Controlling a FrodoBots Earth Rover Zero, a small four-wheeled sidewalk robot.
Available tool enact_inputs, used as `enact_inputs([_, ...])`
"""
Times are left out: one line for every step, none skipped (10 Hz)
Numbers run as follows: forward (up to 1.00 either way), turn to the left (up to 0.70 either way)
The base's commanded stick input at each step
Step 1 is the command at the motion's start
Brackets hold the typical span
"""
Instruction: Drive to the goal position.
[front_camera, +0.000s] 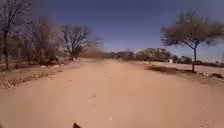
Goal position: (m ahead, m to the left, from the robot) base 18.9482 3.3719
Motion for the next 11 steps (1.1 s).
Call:
enact_inputs([1.0,0.05])
enact_inputs([1.0,0.0])
enact_inputs([1.0,0.0])
enact_inputs([1.0,0.0])
enact_inputs([1.0,0.0])
enact_inputs([1.0,0.0])
enact_inputs([1.0,0.0])
enact_inputs([1.0,0.0])
enact_inputs([1.0,0.0])
enact_inputs([1.0,0.0])
enact_inputs([1.0,0.0])
